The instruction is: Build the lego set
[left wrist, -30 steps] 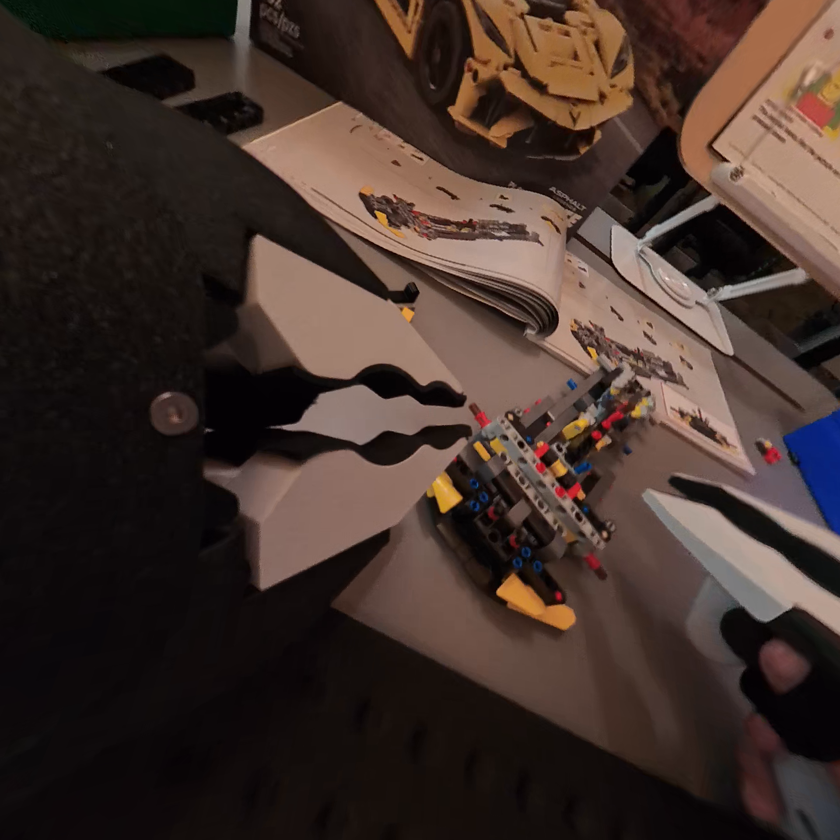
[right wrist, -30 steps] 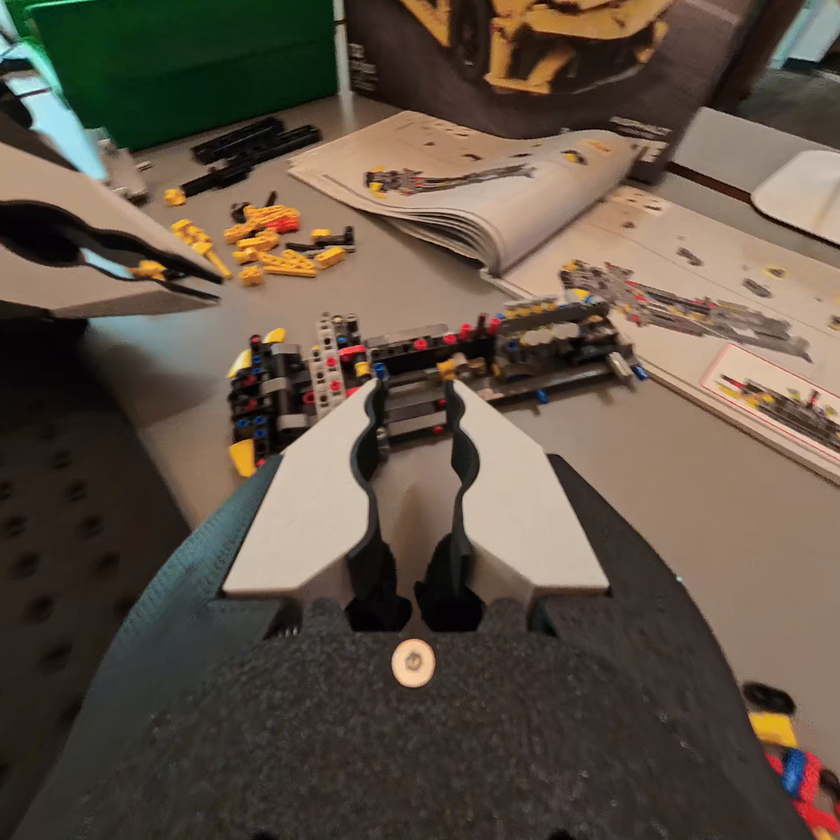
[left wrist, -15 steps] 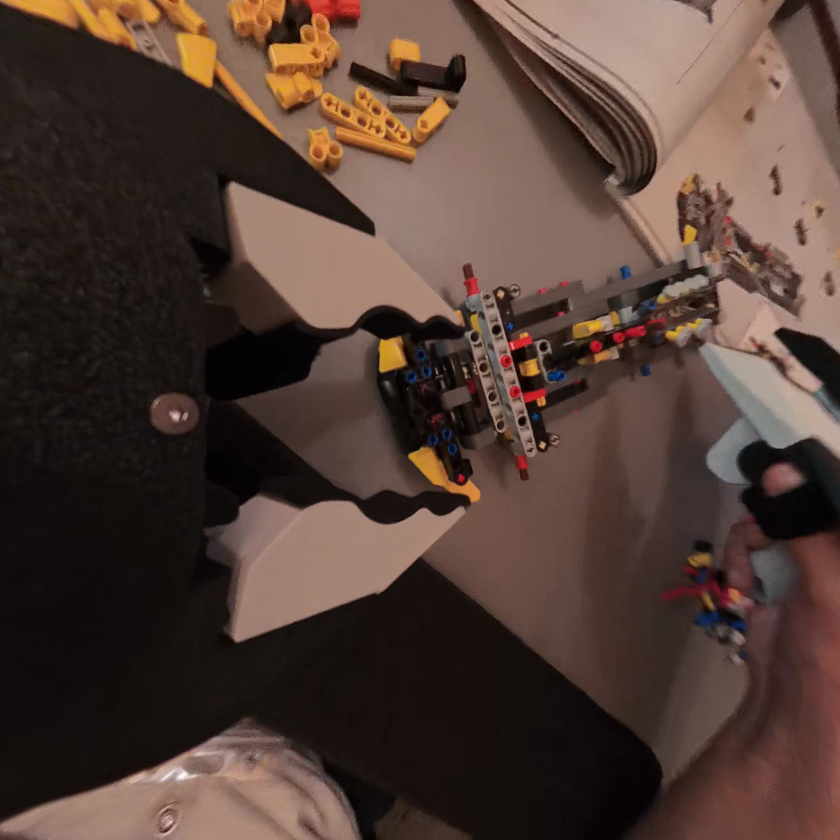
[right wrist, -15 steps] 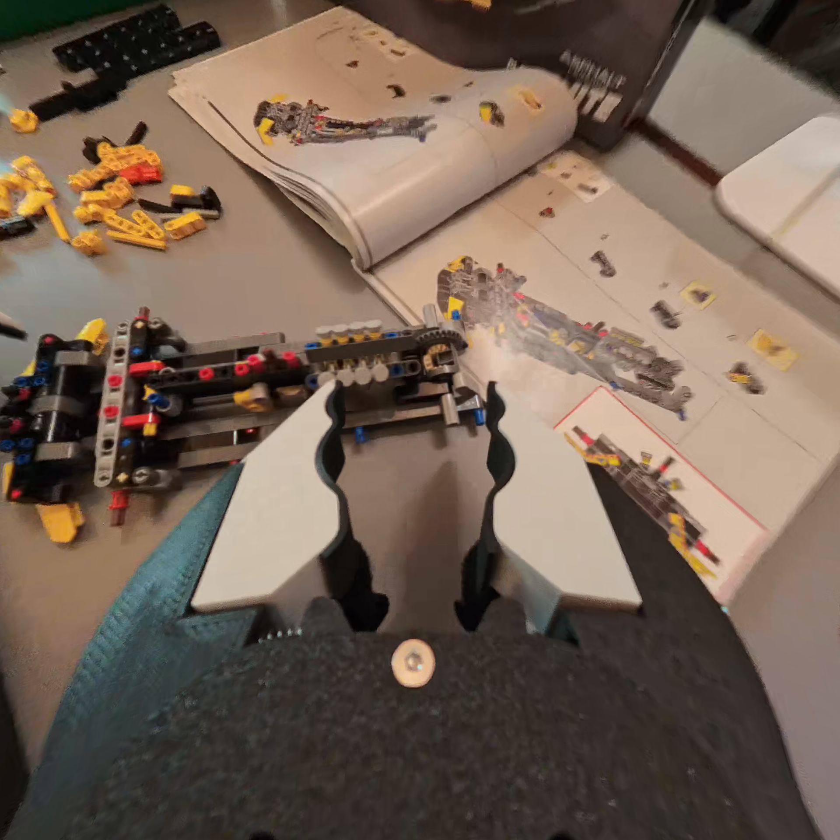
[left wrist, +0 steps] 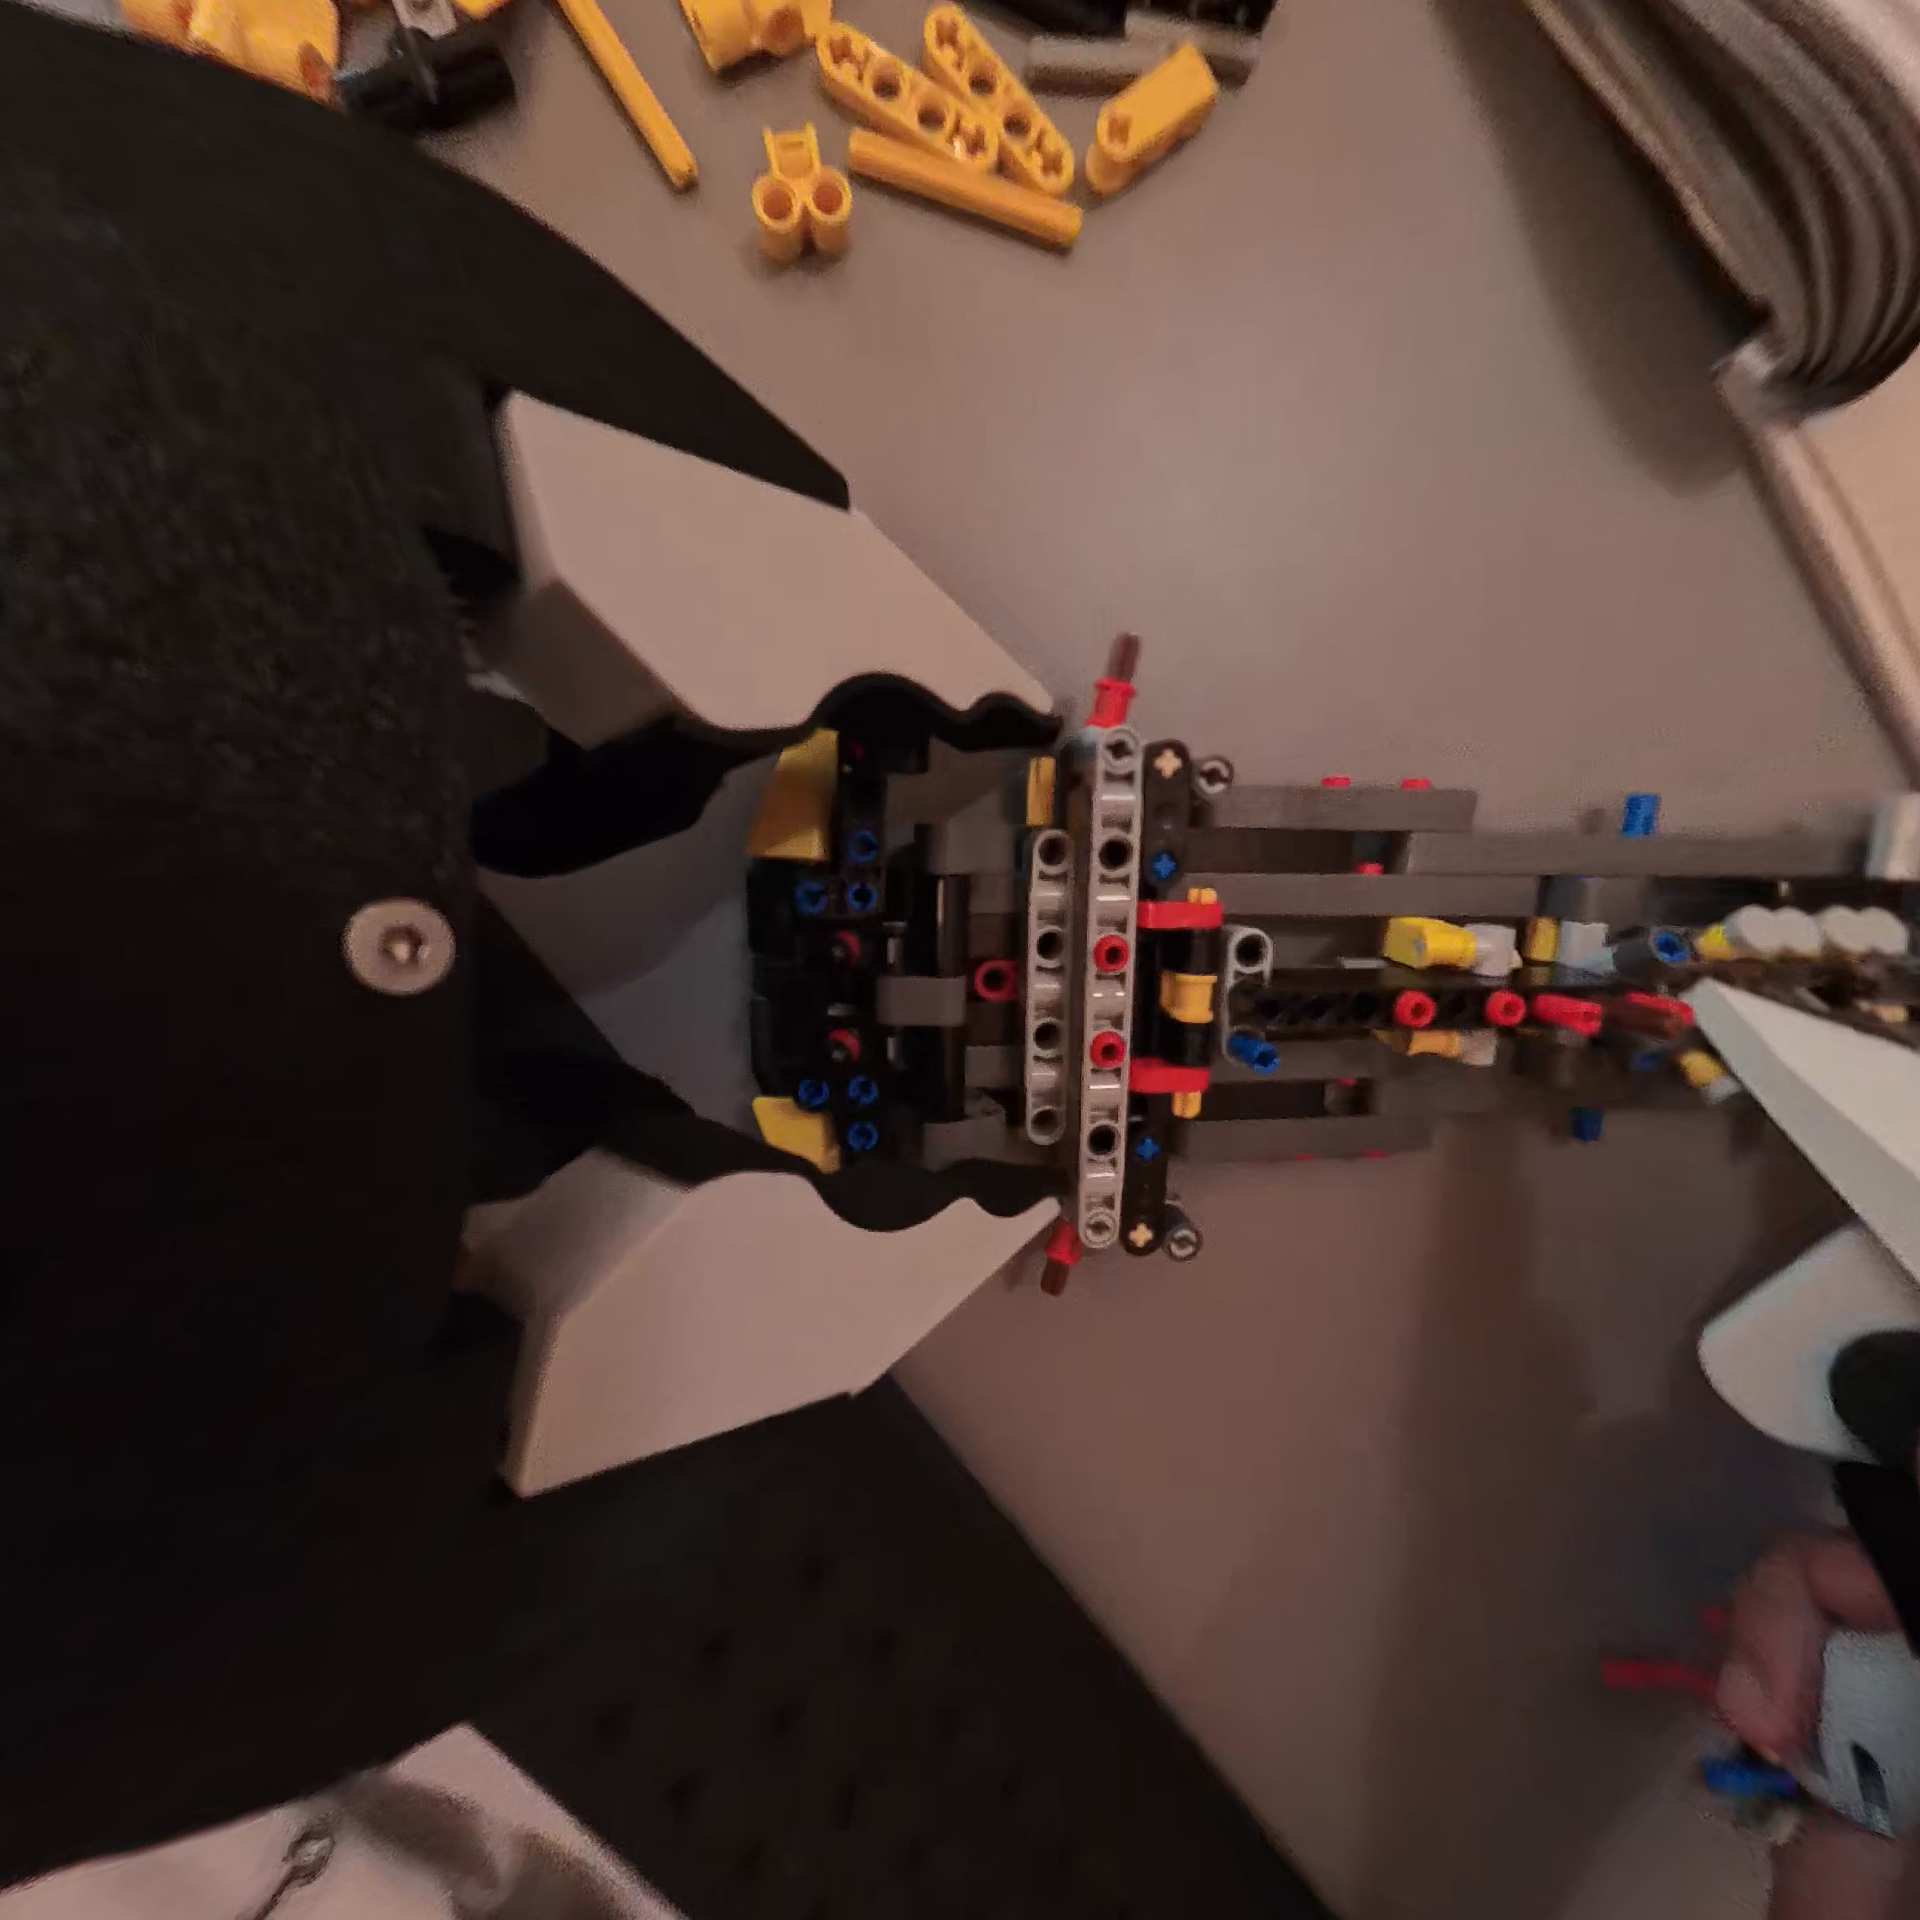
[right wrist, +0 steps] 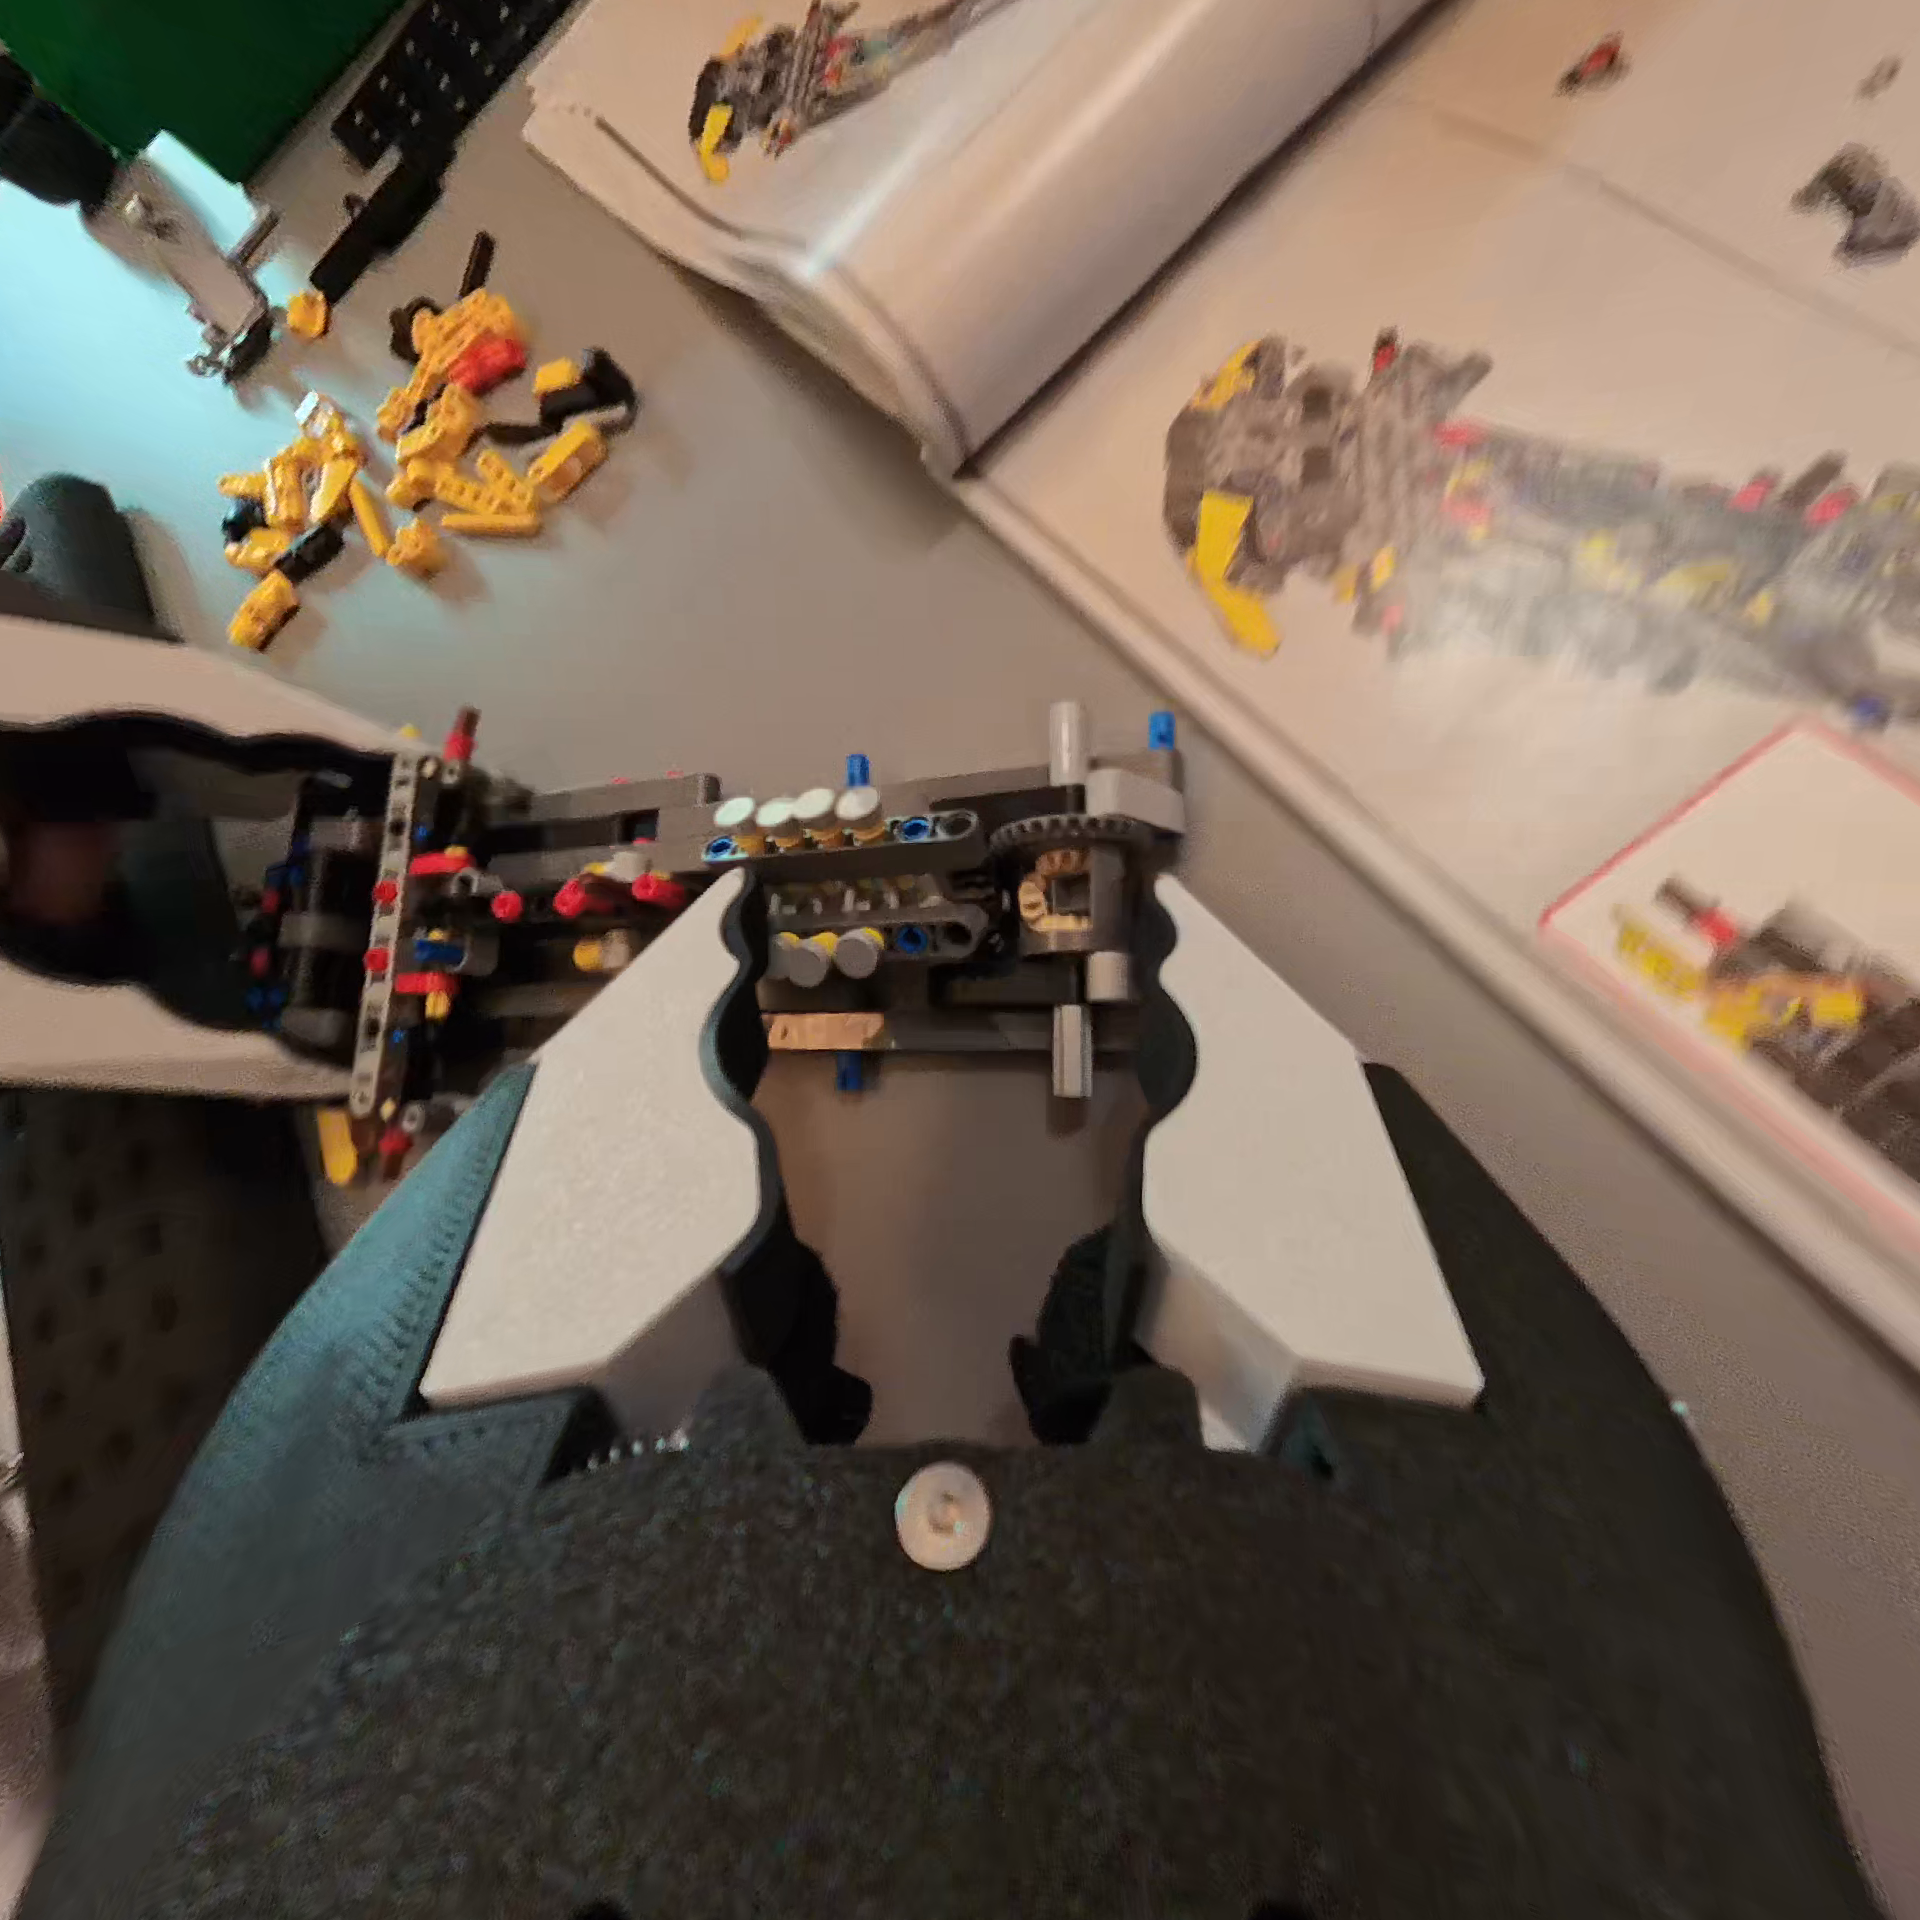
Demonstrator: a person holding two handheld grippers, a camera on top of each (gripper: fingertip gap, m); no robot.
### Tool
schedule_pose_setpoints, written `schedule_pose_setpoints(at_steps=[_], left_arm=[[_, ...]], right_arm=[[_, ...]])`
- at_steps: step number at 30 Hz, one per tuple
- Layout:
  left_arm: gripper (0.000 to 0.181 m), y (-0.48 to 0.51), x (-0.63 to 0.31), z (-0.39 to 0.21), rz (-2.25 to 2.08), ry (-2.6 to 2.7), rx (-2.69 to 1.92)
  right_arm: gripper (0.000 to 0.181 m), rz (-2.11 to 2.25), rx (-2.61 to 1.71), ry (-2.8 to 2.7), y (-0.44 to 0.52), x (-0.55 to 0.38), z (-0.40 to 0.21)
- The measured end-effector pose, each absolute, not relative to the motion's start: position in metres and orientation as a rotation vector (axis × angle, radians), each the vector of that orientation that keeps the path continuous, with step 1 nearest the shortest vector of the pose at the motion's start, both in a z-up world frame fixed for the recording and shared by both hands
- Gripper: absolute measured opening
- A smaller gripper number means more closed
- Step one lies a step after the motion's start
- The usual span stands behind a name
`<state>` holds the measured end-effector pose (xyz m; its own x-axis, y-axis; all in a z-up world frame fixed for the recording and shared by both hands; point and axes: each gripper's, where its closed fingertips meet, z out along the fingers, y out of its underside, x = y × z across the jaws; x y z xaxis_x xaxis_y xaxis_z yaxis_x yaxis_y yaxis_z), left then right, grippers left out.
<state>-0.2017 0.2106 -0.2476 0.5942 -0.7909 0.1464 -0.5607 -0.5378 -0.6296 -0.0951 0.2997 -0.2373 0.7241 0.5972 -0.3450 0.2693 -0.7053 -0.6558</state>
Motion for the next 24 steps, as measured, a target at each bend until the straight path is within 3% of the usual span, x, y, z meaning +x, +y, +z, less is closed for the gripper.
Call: schedule_pose_setpoints(at_steps=[12,16,24], left_arm=[[0.076,0.228,-0.179,-0.244,-0.614,1.613,-2.049],[0.074,0.267,-0.184,-0.23,-0.452,1.634,-1.974],[0.077,0.289,-0.165,-0.196,-0.662,1.552,-1.859]], right_arm=[[0.069,0.715,-2.299,-0.239,0.261,-0.045,-0.231],[0.061,0.685,-2.129,-0.085,0.26,-0.03,-0.208],[0.049,0.57,-1.957,-0.074,0.256,-0.008,-0.185]])
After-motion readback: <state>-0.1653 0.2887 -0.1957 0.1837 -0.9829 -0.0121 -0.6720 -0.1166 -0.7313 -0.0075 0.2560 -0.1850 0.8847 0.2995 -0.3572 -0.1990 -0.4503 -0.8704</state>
